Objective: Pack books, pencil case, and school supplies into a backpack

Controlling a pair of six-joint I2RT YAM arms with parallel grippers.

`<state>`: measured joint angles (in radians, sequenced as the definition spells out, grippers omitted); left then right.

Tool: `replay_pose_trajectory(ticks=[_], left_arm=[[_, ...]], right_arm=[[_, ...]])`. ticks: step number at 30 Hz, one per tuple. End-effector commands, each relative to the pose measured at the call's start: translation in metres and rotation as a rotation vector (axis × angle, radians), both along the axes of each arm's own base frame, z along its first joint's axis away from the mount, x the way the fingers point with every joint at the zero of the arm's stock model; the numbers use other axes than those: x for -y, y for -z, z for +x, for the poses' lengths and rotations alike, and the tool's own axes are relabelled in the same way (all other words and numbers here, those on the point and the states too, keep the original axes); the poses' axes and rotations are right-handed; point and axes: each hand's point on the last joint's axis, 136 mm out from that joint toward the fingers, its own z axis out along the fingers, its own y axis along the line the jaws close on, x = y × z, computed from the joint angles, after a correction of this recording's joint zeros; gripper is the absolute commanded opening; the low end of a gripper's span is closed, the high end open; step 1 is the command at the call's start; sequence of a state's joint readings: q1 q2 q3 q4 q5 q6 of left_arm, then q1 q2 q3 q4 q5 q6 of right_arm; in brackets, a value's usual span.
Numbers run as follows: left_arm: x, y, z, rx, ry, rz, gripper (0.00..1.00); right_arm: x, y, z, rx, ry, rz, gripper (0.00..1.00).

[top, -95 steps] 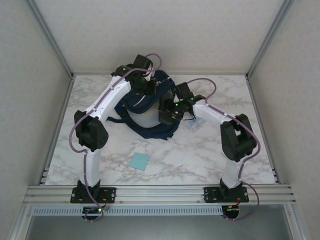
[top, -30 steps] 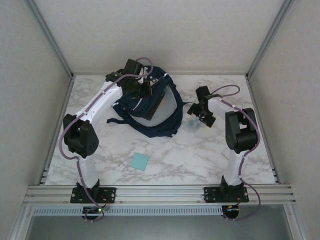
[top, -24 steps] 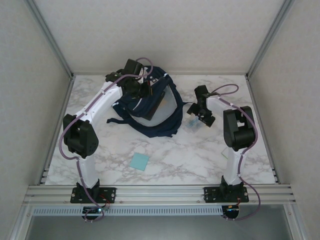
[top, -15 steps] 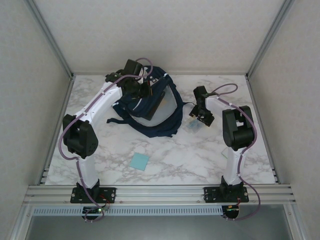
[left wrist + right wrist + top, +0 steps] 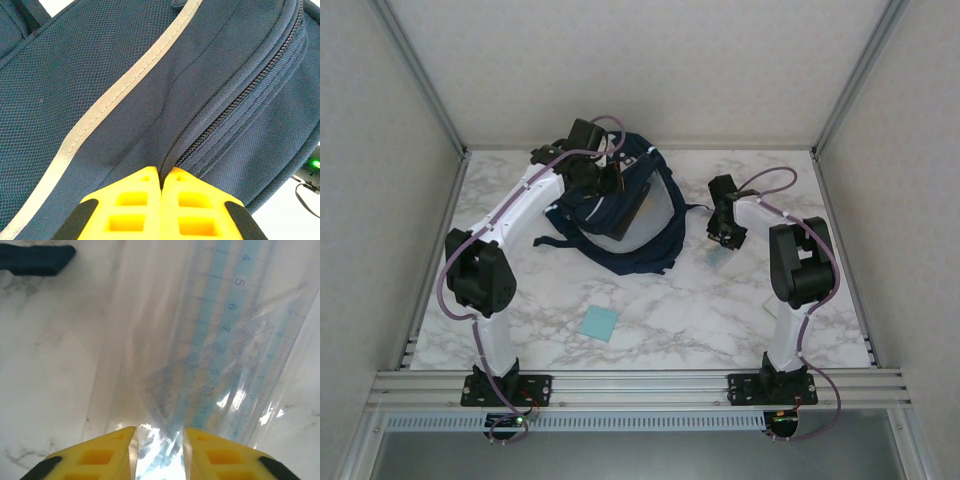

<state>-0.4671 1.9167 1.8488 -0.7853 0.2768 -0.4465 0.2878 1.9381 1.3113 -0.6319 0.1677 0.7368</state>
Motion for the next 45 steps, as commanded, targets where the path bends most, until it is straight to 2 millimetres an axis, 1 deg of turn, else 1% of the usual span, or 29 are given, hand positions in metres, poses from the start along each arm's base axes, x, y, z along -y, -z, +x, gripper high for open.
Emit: replay_pose_trajectory(ticks=[1, 2, 4, 5, 8, 9, 10, 11, 12, 13, 18, 19, 21, 24, 29, 31, 34, 37, 39, 42, 45], left_arm=[[-0.006, -0.034, -0.009, 0.027, -0.024, -0.057, 0.0], [-0.006, -0.035, -0.009, 0.028, -0.022, -0.057, 0.0], [-0.007, -0.035, -0.009, 0.029, -0.023, -0.055, 0.0], [-0.007, -0.036, -0.009, 0.032, -0.021, -0.056, 0.0], [-0.007, -0.035, -0.009, 0.03, -0.021, -0.053, 0.0], [-0.007, -0.035, -0.01, 0.027, -0.019, -0.051, 0.0], [-0.007, -0.036, -0.01, 0.028, -0.017, -0.049, 0.0], [-0.007, -0.037, -0.01, 0.03, -0.016, -0.048, 0.0], [-0.008, -0.038, -0.01, 0.034, -0.017, -0.047, 0.0], [-0.008, -0.039, -0.009, 0.038, -0.017, -0.046, 0.0], [-0.008, -0.039, -0.008, 0.035, -0.014, -0.042, 0.0], [-0.007, -0.038, -0.008, 0.033, -0.014, -0.042, 0.0], [-0.007, -0.037, -0.008, 0.031, -0.017, -0.044, 0.0], [-0.006, -0.035, -0.008, 0.025, -0.016, -0.046, 0.0], [-0.008, -0.035, -0.008, 0.027, -0.018, -0.037, 0.0], [-0.009, -0.036, -0.008, 0.028, -0.02, -0.038, 0.0], [-0.008, -0.036, -0.009, 0.027, -0.02, -0.04, 0.0], [-0.008, -0.036, -0.009, 0.03, -0.019, -0.038, 0.0], [-0.008, -0.037, -0.009, 0.03, -0.019, -0.04, 0.0], [-0.009, -0.037, -0.009, 0.031, -0.02, -0.038, 0.0], [-0.009, -0.037, -0.009, 0.033, -0.02, -0.038, 0.0]], right_arm=[[0.011, -0.007, -0.01, -0.013, -0.006, -0.05, 0.28], [0.011, -0.008, -0.009, -0.01, -0.006, -0.047, 0.27], [0.011, -0.009, -0.01, -0.009, -0.012, -0.047, 0.18], [0.011, -0.008, -0.01, -0.012, -0.014, -0.049, 0.16], [0.01, -0.005, -0.01, -0.024, -0.023, -0.049, 0.16], [0.01, -0.003, -0.011, -0.031, -0.026, -0.05, 0.18], [0.011, -0.002, -0.012, -0.038, -0.025, -0.058, 0.28], [0.013, -0.002, -0.012, -0.039, -0.023, -0.068, 0.42], [0.016, -0.001, -0.013, -0.041, -0.023, -0.084, 0.61], [0.02, -0.002, -0.012, -0.04, -0.02, -0.105, 0.74], [0.036, -0.014, 0.002, -0.03, -0.027, -0.16, 0.98], [0.037, -0.015, 0.006, -0.03, -0.032, -0.157, 0.99], [0.039, -0.014, 0.014, -0.032, -0.04, -0.144, 0.99], [0.041, -0.006, 0.025, -0.051, -0.044, -0.123, 0.99], [0.032, 0.006, 0.04, -0.057, -0.062, -0.041, 0.99], [0.031, 0.01, 0.042, -0.076, -0.059, -0.043, 0.99], [0.032, 0.017, 0.038, -0.107, -0.045, -0.048, 0.99], [0.031, 0.023, 0.034, -0.12, -0.037, -0.033, 0.95], [0.031, 0.026, 0.03, -0.124, -0.037, -0.029, 0.9], [0.034, 0.027, 0.025, -0.126, -0.033, -0.028, 0.79], [0.038, 0.027, 0.02, -0.127, -0.031, -0.031, 0.56]])
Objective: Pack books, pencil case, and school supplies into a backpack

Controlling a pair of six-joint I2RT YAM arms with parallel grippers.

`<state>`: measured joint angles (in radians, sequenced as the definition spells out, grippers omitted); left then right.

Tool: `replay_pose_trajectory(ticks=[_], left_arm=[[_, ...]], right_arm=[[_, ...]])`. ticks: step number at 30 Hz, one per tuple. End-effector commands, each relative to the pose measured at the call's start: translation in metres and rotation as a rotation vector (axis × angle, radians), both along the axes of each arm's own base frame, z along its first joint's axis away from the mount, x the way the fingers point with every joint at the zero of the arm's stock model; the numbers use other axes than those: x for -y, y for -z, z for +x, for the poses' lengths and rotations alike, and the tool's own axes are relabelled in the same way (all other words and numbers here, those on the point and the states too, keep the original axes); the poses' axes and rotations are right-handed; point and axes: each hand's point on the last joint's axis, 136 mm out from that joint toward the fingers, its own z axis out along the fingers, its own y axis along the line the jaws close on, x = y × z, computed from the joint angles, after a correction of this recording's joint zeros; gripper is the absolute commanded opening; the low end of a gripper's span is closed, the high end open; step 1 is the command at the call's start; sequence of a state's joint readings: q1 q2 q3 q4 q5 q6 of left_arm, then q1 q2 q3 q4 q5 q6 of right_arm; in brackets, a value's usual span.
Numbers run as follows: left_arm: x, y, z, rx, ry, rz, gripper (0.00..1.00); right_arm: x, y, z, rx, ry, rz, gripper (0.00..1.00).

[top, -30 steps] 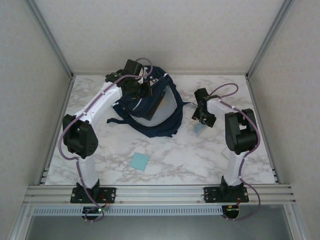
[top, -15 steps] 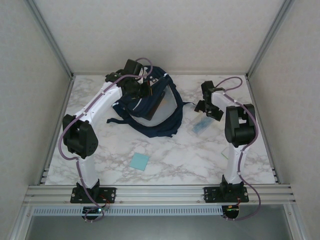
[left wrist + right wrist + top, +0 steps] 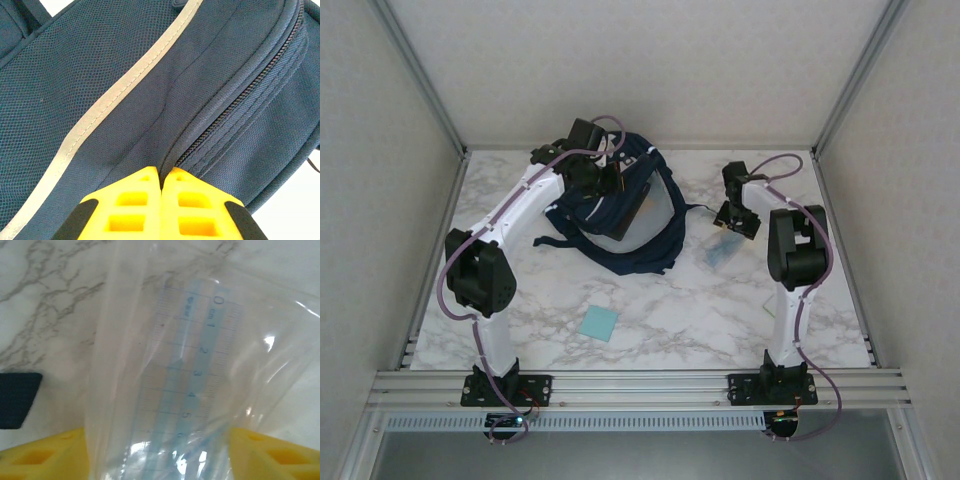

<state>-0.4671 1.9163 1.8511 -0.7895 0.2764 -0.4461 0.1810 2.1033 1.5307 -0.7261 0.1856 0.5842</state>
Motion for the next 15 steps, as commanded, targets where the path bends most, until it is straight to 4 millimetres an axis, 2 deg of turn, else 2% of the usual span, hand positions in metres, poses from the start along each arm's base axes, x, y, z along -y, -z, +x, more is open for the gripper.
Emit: replay_pose_trajectory(ticks=[1, 9, 15], left_arm=[[-0.009, -0.037, -0.009, 0.034, -0.021, -0.039, 0.0], [-0.009, -0.038, -0.009, 0.038, -0.024, -0.041, 0.0], [-0.01, -0.039, -0.009, 0.041, -0.028, -0.041, 0.0]], right_arm=[[0.0, 0.018, -0.023, -0.074, 0.012, 0.025, 0.49], [0.011, 0.003, -0.026, -0.037, 0.016, 0.011, 0.27], [0.011, -0.018, -0.026, 0.006, -0.013, 0.008, 0.04]])
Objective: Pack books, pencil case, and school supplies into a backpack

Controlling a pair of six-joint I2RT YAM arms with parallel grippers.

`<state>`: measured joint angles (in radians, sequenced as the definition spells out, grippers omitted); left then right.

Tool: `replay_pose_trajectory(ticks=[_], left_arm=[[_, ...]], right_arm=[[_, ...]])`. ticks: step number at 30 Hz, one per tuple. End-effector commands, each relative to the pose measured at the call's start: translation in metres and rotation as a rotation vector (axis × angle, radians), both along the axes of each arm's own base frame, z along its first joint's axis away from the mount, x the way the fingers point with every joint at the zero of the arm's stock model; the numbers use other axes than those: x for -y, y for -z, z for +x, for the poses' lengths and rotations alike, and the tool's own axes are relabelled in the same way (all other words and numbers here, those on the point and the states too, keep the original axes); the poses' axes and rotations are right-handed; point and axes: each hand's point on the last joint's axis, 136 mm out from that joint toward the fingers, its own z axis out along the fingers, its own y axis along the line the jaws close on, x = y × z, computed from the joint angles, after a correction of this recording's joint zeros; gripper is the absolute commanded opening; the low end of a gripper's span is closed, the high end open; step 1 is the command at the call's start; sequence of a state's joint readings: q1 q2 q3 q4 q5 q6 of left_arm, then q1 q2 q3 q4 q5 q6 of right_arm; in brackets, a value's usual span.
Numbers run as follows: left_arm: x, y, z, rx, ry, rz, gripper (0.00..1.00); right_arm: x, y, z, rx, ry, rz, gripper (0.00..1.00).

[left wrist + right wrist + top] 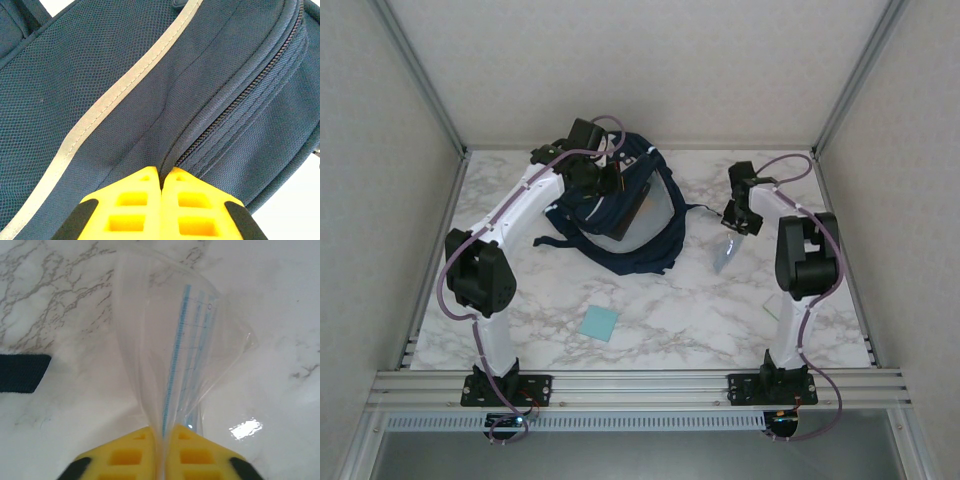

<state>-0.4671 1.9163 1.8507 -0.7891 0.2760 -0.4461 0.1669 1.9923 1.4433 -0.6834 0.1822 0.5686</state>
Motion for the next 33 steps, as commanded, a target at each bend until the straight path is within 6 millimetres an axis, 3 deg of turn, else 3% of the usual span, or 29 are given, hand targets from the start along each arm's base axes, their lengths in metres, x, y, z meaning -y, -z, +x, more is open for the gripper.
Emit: replay_pose_trajectory(ticks=[1, 8, 14, 16, 26, 33], left_arm=[[-0.01, -0.041, -0.009, 0.044, -0.029, -0.042, 0.0], [-0.011, -0.044, -0.01, 0.053, -0.03, -0.047, 0.0], [-0.011, -0.044, -0.008, 0.058, -0.033, -0.043, 0.0], [-0.009, -0.045, -0.006, 0.058, -0.032, -0.053, 0.0], [-0.004, -0.056, -0.006, 0.068, -0.021, -0.091, 0.0], [0.001, -0.063, -0.01, 0.061, -0.014, -0.127, 0.0]], right_arm=[[0.005, 0.0, -0.019, -0.048, -0.015, -0.003, 0.0], [-0.015, -0.043, -0.026, 0.037, -0.074, 0.113, 0.0], [-0.068, -0.097, -0.031, 0.175, -0.142, 0.351, 0.0], [-0.096, -0.111, -0.027, 0.227, -0.161, 0.444, 0.0], [-0.204, -0.127, 0.015, 0.306, -0.227, 0.583, 0.0], [-0.25, -0.097, 0.051, 0.267, -0.216, 0.596, 0.0]])
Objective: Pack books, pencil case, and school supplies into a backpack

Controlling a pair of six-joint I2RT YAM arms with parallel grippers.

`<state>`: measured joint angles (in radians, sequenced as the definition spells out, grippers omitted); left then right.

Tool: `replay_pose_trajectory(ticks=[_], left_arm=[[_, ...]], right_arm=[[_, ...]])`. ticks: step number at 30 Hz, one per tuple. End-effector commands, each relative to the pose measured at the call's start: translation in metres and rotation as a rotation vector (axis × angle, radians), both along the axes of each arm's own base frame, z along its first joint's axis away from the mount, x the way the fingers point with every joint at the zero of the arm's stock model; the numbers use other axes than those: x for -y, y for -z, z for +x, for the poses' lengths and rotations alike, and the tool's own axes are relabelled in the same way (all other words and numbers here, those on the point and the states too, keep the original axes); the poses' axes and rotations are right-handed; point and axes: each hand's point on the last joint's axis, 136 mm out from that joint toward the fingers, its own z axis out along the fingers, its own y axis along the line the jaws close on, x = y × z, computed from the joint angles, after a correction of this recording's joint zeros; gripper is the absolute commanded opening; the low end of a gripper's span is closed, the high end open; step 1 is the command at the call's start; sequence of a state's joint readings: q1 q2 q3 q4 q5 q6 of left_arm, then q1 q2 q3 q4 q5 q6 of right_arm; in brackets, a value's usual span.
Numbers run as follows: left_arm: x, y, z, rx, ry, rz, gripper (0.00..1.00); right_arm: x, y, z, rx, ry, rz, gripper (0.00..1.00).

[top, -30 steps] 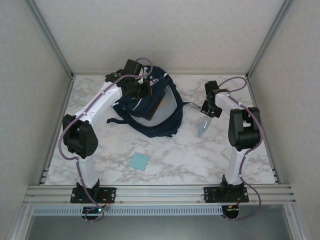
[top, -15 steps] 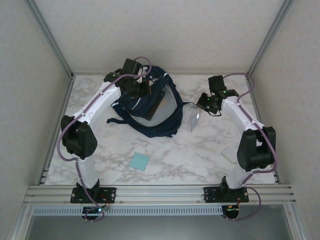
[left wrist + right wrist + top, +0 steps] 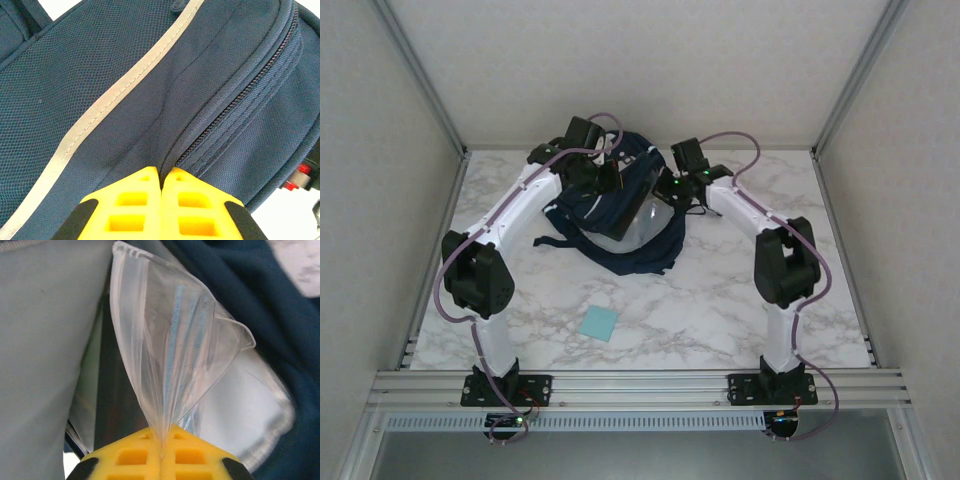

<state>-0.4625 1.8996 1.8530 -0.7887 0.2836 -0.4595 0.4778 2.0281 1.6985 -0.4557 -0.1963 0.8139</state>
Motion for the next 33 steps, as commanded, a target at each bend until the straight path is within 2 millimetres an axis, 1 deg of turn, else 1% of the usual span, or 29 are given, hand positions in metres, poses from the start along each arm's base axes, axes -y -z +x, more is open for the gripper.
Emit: replay_pose_trajectory(ticks=[1, 3, 5, 6, 7, 9, 11, 13, 15, 18, 20, 23, 25, 26, 28, 30, 33], left_arm=[[0.002, -0.054, -0.01, 0.052, -0.003, -0.111, 0.0], [0.004, -0.056, -0.011, 0.05, -0.001, -0.122, 0.0], [0.005, -0.058, -0.011, 0.049, -0.001, -0.13, 0.0], [0.005, -0.058, -0.011, 0.048, -0.002, -0.134, 0.0], [0.005, -0.058, -0.011, 0.046, -0.003, -0.135, 0.0], [0.005, -0.059, -0.011, 0.047, -0.005, -0.139, 0.0], [0.005, -0.059, -0.011, 0.044, -0.008, -0.141, 0.0], [0.006, -0.058, -0.01, 0.042, -0.011, -0.145, 0.0], [0.007, -0.059, -0.009, 0.043, -0.014, -0.152, 0.0], [0.008, -0.06, -0.008, 0.042, -0.013, -0.159, 0.0], [0.008, -0.06, -0.008, 0.041, -0.014, -0.158, 0.0], [0.009, -0.059, -0.008, 0.035, -0.015, -0.164, 0.0], [0.01, -0.059, -0.007, 0.033, -0.015, -0.169, 0.0], [0.01, -0.059, -0.007, 0.032, -0.014, -0.17, 0.0], [0.012, -0.058, -0.006, 0.03, -0.014, -0.171, 0.0], [0.013, -0.057, -0.006, 0.024, -0.011, -0.173, 0.0], [0.013, -0.057, -0.007, 0.023, -0.009, -0.173, 0.0]], right_arm=[[-0.017, 0.008, 0.019, -0.018, 0.036, 0.041, 0.0], [-0.028, 0.017, 0.028, -0.031, 0.034, 0.052, 0.01], [-0.037, 0.023, 0.034, -0.044, 0.029, 0.064, 0.08], [-0.04, 0.025, 0.036, -0.053, 0.025, 0.068, 0.16], [-0.041, 0.027, 0.037, -0.059, 0.024, 0.07, 0.26], [-0.042, 0.027, 0.036, -0.061, 0.016, 0.072, 0.56], [-0.04, 0.023, 0.033, -0.054, 0.016, 0.081, 0.78], [-0.038, 0.015, 0.028, -0.047, 0.009, 0.105, 0.85], [-0.035, 0.009, 0.021, -0.048, -0.006, 0.122, 0.89], [-0.026, 0.003, 0.004, -0.046, -0.042, 0.089, 0.89], [-0.018, 0.004, -0.009, -0.045, -0.058, 0.065, 0.89], [-0.007, 0.015, -0.028, -0.052, -0.063, 0.047, 0.88], [-0.002, 0.02, -0.036, -0.043, -0.059, 0.044, 0.88], [0.001, 0.022, -0.037, -0.037, -0.05, 0.044, 0.89], [-0.001, 0.024, -0.036, -0.031, -0.049, 0.06, 0.89], [-0.01, 0.024, -0.032, -0.04, -0.062, 0.092, 0.89], [-0.028, 0.017, -0.018, -0.034, -0.085, 0.159, 0.89]])
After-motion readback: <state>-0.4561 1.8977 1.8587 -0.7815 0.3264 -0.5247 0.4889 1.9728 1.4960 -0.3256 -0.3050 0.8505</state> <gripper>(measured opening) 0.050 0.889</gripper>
